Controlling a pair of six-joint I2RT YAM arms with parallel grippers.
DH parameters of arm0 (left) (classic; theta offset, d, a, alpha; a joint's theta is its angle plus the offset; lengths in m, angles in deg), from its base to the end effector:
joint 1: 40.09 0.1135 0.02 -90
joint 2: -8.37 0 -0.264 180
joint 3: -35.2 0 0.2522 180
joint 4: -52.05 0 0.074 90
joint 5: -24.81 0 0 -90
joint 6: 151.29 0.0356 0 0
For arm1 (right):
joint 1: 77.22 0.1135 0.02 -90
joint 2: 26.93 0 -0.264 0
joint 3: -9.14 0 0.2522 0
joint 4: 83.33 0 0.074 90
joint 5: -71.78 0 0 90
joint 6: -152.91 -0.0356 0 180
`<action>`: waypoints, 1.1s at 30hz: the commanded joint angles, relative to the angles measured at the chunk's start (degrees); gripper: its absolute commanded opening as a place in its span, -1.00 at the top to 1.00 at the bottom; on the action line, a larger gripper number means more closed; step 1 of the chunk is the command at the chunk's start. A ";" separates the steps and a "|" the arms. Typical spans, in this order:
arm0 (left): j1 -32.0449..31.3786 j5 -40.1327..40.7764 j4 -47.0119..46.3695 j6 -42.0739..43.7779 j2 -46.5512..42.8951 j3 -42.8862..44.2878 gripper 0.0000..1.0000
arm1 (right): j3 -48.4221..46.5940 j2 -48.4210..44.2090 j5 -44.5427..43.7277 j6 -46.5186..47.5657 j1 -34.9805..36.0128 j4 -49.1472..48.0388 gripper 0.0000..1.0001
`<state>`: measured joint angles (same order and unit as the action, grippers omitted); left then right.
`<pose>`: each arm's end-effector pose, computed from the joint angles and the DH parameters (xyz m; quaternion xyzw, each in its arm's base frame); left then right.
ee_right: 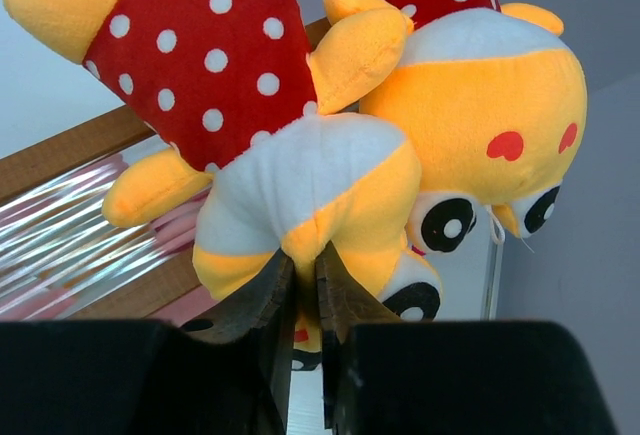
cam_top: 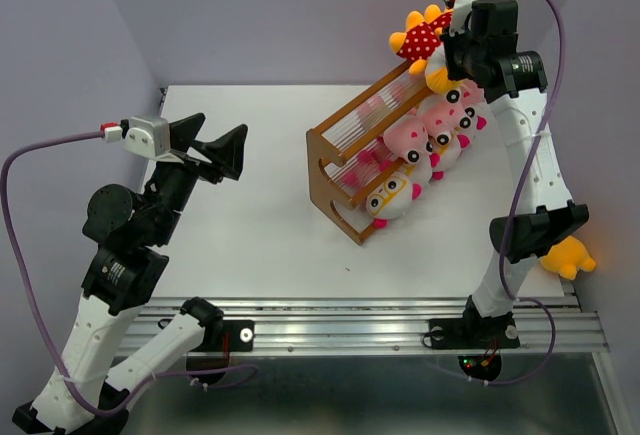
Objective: Place and organize the stuffed toys onto the shelf
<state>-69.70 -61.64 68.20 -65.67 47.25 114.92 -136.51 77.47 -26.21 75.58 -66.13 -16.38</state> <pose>0.0922 -0.0499 0.4899 0.0923 0.5320 -0.2300 0.8097 0.3677 0.0670 0.4881 -0.1376 0.8341 -0.0663 0.5300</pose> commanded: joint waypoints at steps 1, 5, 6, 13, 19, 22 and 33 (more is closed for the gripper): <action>-0.01 0.14 -3.36 -0.10 0.33 0.14 -0.83 | 0.41 -2.45 -0.01 0.17 -0.63 -2.56 0.62; -0.01 0.23 -3.19 -0.19 0.15 0.05 -0.83 | -0.03 -1.83 0.69 0.17 -0.63 -2.92 0.35; -0.01 0.31 -3.18 -0.28 0.06 0.05 -0.83 | -0.20 -1.57 1.04 0.17 -0.63 -2.92 0.31; 0.07 0.40 -3.01 -0.54 -0.20 -0.12 -0.83 | -1.43 -1.13 2.98 0.17 -0.63 -3.62 -0.13; -0.01 0.32 -3.36 -0.71 -0.03 -0.30 -0.83 | -0.91 -2.53 4.12 0.43 -0.63 -4.41 -0.29; -0.01 -0.04 -3.62 -0.72 0.24 -0.21 -0.83 | -0.82 -3.15 4.39 0.52 -0.63 -4.59 -0.33; -0.01 -0.56 -3.97 -1.24 0.33 -0.39 -0.83 | -0.47 -5.52 5.26 0.78 -0.63 -5.38 -0.56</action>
<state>-69.70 -61.73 68.16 -66.54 47.49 114.92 -136.14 74.96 -21.84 76.23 -66.28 -17.78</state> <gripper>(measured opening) 0.914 0.773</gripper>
